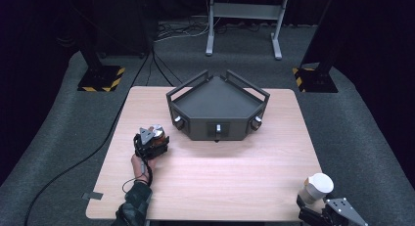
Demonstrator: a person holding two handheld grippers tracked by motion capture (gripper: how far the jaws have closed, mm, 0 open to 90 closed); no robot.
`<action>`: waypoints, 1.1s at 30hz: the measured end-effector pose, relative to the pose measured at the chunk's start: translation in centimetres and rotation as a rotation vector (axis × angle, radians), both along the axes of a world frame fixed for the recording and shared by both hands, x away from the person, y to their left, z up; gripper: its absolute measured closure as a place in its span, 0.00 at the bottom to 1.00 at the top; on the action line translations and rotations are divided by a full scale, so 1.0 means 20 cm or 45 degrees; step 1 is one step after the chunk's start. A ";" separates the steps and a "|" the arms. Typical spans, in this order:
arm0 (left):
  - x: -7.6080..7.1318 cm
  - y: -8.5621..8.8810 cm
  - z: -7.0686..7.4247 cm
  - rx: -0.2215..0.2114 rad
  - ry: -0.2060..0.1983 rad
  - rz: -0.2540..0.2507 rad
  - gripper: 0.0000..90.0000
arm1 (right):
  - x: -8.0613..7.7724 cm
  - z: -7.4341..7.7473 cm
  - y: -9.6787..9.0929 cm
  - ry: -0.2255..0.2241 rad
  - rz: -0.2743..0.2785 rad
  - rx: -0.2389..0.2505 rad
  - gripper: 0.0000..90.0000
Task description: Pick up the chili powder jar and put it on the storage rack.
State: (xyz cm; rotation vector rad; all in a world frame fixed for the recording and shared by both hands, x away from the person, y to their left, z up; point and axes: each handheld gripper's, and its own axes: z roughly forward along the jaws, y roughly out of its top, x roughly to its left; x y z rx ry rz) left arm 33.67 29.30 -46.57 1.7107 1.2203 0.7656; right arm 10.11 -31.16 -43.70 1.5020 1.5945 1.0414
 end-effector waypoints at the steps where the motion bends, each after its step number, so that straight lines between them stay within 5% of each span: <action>1: 0.00 0.00 0.00 -0.001 0.000 -0.001 0.35 | 0.00 0.00 0.00 0.000 -0.006 0.000 0.00; 33: 0.01 0.00 0.05 0.021 0.015 -0.054 0.35 | -0.01 0.00 -0.02 0.002 -0.040 0.002 0.00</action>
